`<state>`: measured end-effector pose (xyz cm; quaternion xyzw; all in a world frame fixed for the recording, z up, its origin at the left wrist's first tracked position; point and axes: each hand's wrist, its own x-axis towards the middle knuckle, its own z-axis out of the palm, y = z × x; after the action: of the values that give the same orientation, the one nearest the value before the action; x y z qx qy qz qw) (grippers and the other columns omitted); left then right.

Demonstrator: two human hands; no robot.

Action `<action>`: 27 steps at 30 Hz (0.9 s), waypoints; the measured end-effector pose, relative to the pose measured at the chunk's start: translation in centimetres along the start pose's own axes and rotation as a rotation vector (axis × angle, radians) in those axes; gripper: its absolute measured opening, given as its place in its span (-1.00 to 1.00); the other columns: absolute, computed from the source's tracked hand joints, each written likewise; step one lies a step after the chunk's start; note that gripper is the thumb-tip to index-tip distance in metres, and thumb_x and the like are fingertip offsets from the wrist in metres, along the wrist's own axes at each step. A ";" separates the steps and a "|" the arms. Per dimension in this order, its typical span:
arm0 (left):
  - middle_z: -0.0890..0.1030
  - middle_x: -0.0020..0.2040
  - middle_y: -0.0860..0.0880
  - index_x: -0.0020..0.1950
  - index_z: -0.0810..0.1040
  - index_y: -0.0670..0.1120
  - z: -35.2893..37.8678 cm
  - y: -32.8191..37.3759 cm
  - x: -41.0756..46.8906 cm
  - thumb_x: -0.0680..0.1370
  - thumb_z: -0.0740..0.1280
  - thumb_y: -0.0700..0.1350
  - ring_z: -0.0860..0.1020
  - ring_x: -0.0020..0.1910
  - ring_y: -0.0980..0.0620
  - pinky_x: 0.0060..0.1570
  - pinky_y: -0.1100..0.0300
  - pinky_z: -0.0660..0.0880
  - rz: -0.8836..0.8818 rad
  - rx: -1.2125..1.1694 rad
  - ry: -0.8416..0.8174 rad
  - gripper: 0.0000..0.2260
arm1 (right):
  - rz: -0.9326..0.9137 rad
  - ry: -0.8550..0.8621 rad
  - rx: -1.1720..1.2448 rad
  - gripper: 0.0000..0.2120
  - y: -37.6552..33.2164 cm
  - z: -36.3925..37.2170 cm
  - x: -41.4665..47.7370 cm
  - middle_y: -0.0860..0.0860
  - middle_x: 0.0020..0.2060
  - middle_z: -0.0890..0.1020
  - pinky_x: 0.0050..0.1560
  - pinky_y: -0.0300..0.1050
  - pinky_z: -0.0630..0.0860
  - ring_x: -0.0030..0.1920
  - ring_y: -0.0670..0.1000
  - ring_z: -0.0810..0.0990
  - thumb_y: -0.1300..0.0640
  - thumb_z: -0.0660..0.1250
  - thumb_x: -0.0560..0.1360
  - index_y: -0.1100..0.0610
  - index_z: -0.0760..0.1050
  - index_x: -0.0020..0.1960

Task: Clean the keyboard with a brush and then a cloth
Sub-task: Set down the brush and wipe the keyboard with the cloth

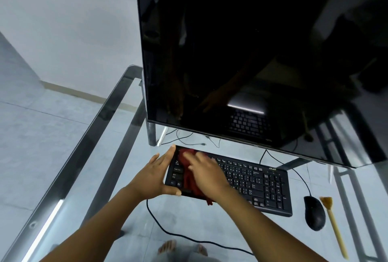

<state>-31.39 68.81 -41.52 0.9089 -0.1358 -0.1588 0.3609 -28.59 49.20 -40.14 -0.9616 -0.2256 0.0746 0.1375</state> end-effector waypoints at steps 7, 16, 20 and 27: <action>-0.10 0.56 0.15 0.52 -0.37 0.06 0.1 -1.5 0.5 0.19 0.43 0.45 -0.06 0.52 0.23 0.46 0.26 -0.25 0.052 0.101 -0.087 0.26 | -0.293 -0.258 -0.020 -0.56 -2.8 -0.7 -2.2 0.00 0.05 0.44 -0.02 -0.08 0.29 0.03 0.07 0.41 0.06 0.30 0.54 -0.15 0.32 0.39; -0.20 0.57 0.10 0.54 -0.32 0.01 0.0 -2.0 0.8 0.14 0.39 0.51 -0.16 0.52 0.24 0.51 0.12 -0.16 0.093 0.169 -0.077 0.28 | -0.218 -0.213 0.045 -0.53 -2.8 -0.2 -3.4 0.03 0.12 0.46 0.08 -0.02 0.39 0.09 0.11 0.43 0.09 0.29 0.56 -0.16 0.30 0.42; -0.24 0.56 0.13 0.54 -0.34 0.02 0.1 -2.0 0.7 0.16 0.37 0.52 -0.18 0.52 0.23 0.50 0.14 -0.19 0.102 0.164 -0.082 0.27 | -0.059 -0.129 0.031 -0.44 -1.0 0.2 -3.3 0.02 0.09 0.44 0.02 -0.03 0.46 0.08 0.12 0.47 0.13 0.32 0.53 -0.15 0.23 0.47; -0.22 0.57 0.10 0.52 -0.36 0.04 0.3 -2.1 0.8 0.16 0.38 0.51 -0.16 0.53 0.20 0.50 0.15 -0.20 0.110 0.170 -0.077 0.26 | -0.164 -0.195 0.018 -0.44 0.5 -0.4 -6.0 0.01 0.08 0.45 -0.02 -0.06 0.40 0.04 0.07 0.42 0.27 0.26 0.55 -0.23 0.32 0.41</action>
<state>-30.54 69.85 -43.34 0.9206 -0.2123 -0.1613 0.2852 -33.64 45.91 -39.44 -0.9269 -0.3150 0.1582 0.1290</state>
